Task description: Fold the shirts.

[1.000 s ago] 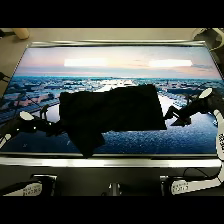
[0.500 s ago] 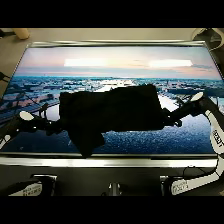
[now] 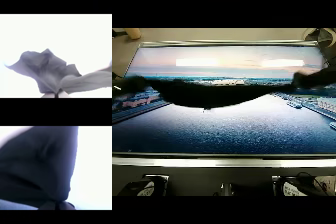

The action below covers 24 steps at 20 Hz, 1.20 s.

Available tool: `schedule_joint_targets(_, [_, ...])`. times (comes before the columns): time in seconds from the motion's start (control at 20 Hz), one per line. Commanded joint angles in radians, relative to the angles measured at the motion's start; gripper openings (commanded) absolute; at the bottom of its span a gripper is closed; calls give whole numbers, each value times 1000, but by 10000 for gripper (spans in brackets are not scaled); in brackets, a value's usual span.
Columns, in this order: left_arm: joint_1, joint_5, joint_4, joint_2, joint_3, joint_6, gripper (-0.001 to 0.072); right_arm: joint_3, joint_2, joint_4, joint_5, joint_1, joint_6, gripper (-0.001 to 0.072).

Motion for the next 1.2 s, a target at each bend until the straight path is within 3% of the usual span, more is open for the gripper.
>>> schedule_joint_targets(0.0, [1, 125, 103, 184, 408, -4, 30, 181, 368, -92, -290, 2, -40, 25])
schedule_joint_targets(0.05, [1, 166, 118, 217, 481, -4, 30, 181, 463, -136, -352, 2, -40, 24])
schedule_joint_targets(0.15, [1, 169, 117, 259, 546, -62, 30, 181, 571, -190, -330, 2, -2, 24])
schedule_joint_targets(0.2, [1, 150, 117, 277, 547, -109, 30, 181, 597, -200, -283, 2, 25, 24])
schedule_joint_targets(0.45, [1, 6, 172, 263, 547, -116, 29, 180, 603, -216, -176, 2, 47, 25])
schedule_joint_targets(0.6, [1, -129, 244, 197, 547, -116, 30, 180, 540, -262, -74, 2, 80, 25])
schedule_joint_targets(0.75, [1, -351, 297, 50, 505, -116, 31, 160, 352, -278, 202, 2, 130, 25])
schedule_joint_targets(0.85, [-6, -363, 296, -51, 376, -106, 31, 63, 197, -249, 275, 2, 131, 24])
schedule_joint_targets(1.0, [-50, -217, 296, -202, 103, -93, 31, -123, -24, -245, 104, 11, 125, 24])
schedule_joint_targets(1.15, [-105, -47, 292, -383, -36, -90, 31, -151, -228, -243, -101, 69, 126, 25])
